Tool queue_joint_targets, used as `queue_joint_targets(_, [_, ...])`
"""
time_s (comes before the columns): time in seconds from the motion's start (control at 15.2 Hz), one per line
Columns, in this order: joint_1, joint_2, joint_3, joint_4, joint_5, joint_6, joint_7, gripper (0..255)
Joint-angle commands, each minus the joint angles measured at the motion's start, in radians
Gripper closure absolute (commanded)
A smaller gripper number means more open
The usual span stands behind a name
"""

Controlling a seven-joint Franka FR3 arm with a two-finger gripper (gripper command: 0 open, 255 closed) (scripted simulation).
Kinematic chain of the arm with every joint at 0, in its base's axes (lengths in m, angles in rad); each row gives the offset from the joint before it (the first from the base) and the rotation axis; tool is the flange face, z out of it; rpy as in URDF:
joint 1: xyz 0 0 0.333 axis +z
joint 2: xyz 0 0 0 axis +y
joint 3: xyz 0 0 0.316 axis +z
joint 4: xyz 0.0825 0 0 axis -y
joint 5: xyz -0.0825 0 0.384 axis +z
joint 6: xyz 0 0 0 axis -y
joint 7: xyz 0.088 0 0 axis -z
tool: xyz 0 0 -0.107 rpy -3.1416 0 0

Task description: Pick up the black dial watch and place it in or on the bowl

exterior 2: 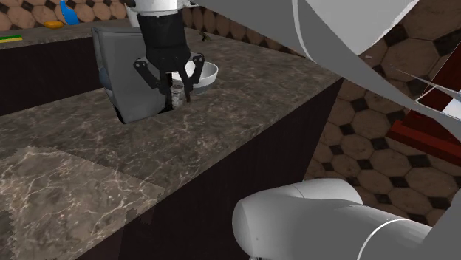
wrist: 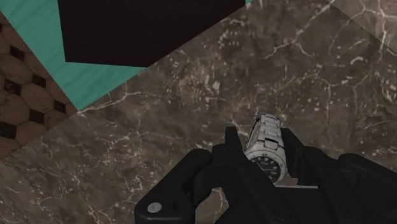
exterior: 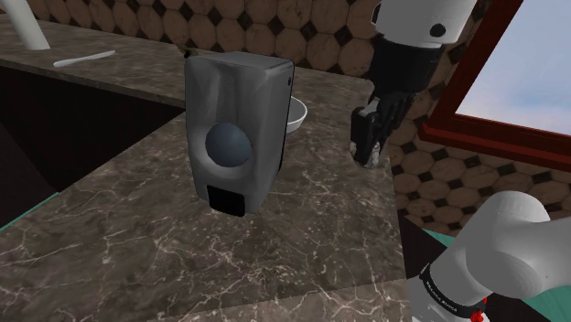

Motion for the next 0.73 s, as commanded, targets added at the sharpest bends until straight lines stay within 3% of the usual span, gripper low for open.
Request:
queue_joint_targets(0.0, [-0.004, 0.015, -0.001, 0.037, -0.004, -0.022, 0.004, 255])
queue_joint_targets(0.4, [-0.013, 0.054, -0.010, 0.144, -0.018, -0.091, 0.012, 255])
queue_joint_targets(0.66, [-0.052, 0.179, -0.009, 0.213, -0.059, -0.040, -0.018, 255])
